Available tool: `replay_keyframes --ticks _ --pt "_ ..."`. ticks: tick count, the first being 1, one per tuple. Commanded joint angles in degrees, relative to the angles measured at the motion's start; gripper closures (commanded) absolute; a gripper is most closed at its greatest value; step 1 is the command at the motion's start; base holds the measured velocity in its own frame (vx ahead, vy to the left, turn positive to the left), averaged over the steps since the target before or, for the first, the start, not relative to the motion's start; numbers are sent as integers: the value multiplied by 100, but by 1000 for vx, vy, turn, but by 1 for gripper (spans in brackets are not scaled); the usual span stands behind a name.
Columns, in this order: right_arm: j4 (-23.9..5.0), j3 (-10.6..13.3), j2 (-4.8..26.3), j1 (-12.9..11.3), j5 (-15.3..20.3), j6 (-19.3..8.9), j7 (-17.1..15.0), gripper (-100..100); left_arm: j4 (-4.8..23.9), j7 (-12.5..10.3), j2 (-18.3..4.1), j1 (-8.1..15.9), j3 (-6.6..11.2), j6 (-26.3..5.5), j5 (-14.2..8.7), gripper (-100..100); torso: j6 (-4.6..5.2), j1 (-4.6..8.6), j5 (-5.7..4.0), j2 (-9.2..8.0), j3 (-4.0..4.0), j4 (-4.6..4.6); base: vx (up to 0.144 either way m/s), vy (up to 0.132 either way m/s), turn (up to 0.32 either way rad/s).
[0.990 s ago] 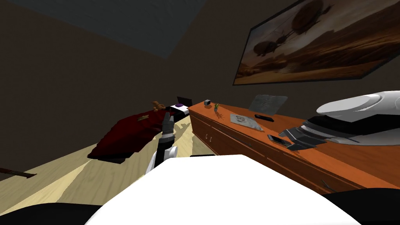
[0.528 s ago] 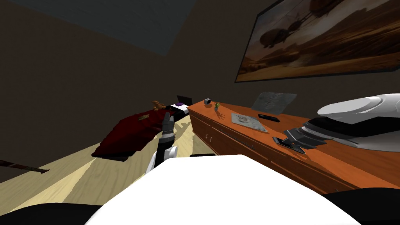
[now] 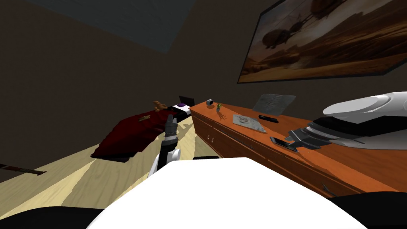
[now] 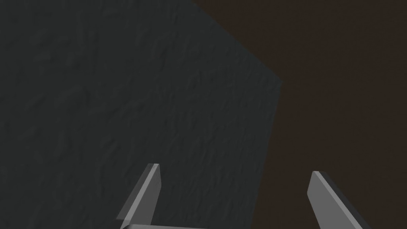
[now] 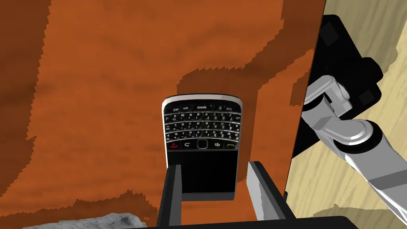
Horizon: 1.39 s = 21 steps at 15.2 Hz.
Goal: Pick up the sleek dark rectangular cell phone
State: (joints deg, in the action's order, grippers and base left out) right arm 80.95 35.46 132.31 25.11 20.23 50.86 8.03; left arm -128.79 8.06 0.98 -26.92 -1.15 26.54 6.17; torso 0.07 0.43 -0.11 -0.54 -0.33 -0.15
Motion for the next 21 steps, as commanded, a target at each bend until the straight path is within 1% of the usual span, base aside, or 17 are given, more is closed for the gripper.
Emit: replay_keyframes --ticks 1,6,9,12,13,15,18,21 --pt "-47 -18 -2 -61 23 24 11 -100 0 0 0 0 0 0 0 0 0 0 0 0 0 0 -150 -127 -13" --pt "-195 -88 -17 -208 89 94 44 -100 0 0 -1 1 1 0 0 0 3 28 -7 -30 -18 -8 -193 -182 -22" --pt "-274 -134 -35 -276 136 132 83 -100 0 0 0 1 0 0 0 0 2 17 -6 -29 -17 -8 -176 -157 -17" --pt "-304 -193 21 -290 204 201 190 -100 0 0 0 0 0 0 0 0 1 19 -5 -13 -9 -4 -129 -170 -7" --pt "-126 -172 117 -162 248 196 298 -100 0 0 0 0 0 0 0 0 1 19 -5 -8 -6 -3 -17 -89 103" --pt "-43 -153 139 -101 255 176 326 -100 1 0 1 -1 -1 0 0 0 -7 -36 5 54 29 12 123 48 141" --pt "100 -116 147 6 258 126 361 -100 0 0 2 -4 -2 1 0 0 -9 -107 24 131 76 32 198 138 63" --pt "253 -71 133 121 257 60 386 -100 -1 0 3 -3 -3 1 0 0 -12 -135 33 140 83 36 176 171 90"
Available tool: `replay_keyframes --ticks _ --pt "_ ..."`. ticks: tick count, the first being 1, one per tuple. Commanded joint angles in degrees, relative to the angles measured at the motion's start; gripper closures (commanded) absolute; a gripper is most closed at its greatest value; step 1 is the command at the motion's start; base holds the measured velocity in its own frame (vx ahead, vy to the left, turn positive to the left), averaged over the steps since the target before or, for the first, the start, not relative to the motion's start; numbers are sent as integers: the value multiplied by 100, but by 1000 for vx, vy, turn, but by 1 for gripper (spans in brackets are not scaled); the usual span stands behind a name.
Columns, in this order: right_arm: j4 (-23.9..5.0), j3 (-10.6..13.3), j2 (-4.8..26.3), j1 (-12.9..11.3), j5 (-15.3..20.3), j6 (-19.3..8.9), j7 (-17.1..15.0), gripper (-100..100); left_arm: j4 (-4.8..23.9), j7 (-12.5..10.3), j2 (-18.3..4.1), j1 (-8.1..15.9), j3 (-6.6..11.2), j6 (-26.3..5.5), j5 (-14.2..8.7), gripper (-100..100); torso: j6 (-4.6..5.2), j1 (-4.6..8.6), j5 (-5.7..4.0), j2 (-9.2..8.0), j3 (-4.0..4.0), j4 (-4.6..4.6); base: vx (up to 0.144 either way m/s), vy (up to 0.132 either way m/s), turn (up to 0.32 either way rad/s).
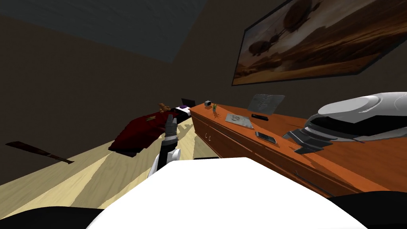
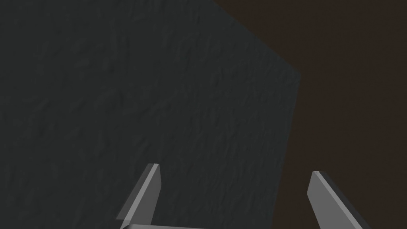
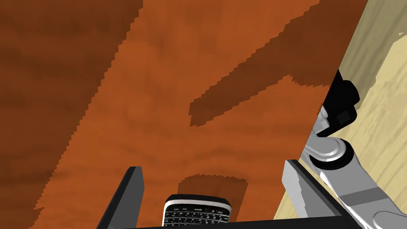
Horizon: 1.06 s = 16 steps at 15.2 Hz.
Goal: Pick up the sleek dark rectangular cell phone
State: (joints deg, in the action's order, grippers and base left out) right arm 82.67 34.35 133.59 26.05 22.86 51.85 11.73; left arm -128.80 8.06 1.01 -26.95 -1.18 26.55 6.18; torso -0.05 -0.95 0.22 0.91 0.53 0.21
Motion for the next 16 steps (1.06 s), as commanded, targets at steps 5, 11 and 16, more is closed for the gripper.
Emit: replay_keyframes --ticks 5,11,16 --pt "141 102 -168 96 27 -174 75 -100 0 0 -1 0 1 0 0 0 2 28 -4 -13 -6 -2 143 101 55" --pt "105 138 -442 126 92 -339 138 -100 1 0 -1 3 2 -1 0 0 9 84 -23 -108 -63 -26 -39 -13 38" --pt "151 148 -145 66 6 -176 93 100 0 0 -1 2 2 -1 0 0 4 77 -22 -76 -44 -17 27 9 -51"
